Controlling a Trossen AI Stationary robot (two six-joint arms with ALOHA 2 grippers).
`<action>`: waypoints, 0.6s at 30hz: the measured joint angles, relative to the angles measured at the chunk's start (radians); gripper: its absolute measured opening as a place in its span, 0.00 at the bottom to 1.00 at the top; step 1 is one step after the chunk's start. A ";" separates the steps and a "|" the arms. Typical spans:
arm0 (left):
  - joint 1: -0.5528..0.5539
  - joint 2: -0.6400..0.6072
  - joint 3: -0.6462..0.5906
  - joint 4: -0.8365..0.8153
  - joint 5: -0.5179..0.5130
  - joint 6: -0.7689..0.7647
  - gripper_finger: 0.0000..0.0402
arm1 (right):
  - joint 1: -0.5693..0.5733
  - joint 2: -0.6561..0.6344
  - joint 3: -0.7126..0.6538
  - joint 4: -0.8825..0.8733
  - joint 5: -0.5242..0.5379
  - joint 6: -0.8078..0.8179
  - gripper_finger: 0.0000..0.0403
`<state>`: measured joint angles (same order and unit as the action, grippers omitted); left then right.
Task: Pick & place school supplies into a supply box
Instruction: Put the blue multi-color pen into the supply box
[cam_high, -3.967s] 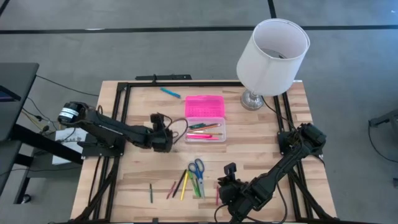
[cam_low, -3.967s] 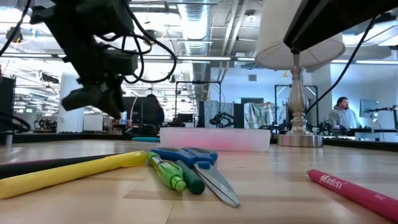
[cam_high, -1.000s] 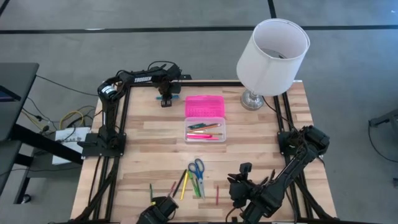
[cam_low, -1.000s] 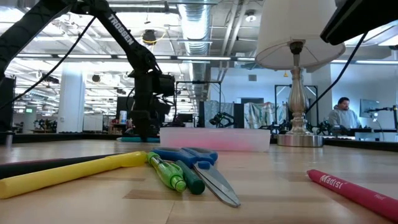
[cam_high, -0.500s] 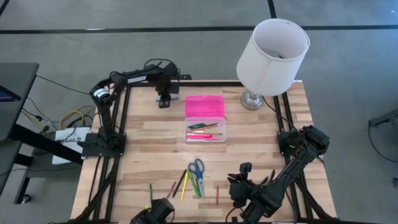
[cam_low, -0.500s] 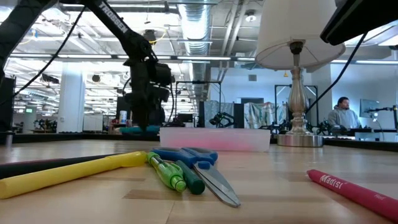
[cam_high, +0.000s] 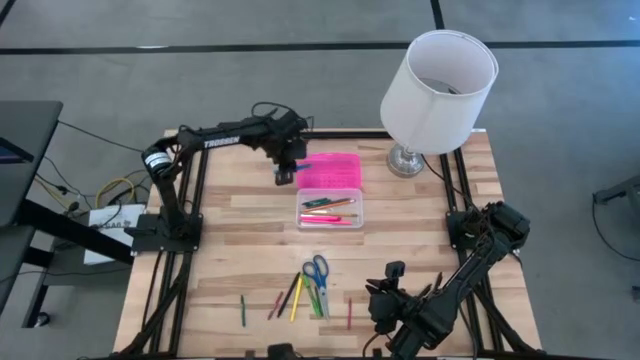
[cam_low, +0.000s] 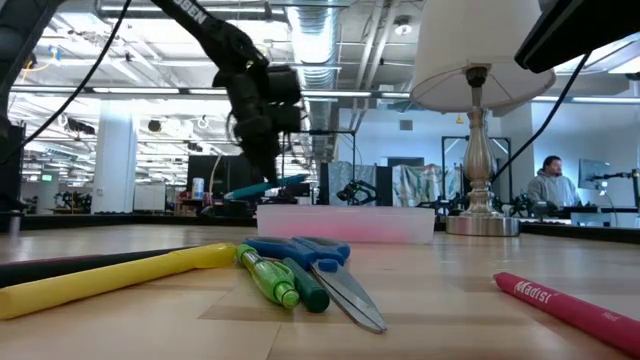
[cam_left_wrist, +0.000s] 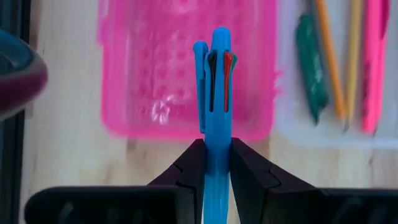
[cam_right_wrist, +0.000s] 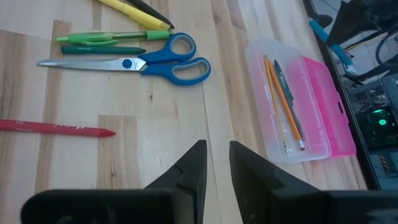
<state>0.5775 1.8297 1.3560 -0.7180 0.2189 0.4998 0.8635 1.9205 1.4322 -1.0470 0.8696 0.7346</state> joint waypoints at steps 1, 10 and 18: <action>-0.018 0.000 0.000 0.016 -0.007 -0.019 0.12 | 0.000 0.000 0.000 0.000 0.000 0.000 0.16; -0.165 -0.002 0.001 0.127 -0.024 -0.170 0.12 | 0.000 0.000 0.000 0.000 0.000 0.000 0.16; -0.284 -0.002 0.002 0.253 -0.076 -0.251 0.12 | 0.000 0.000 0.000 0.000 -0.003 0.000 0.16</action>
<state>0.2935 1.8278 1.3579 -0.4647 0.1432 0.2485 0.8639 1.9205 1.4326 -1.0473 0.8661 0.7349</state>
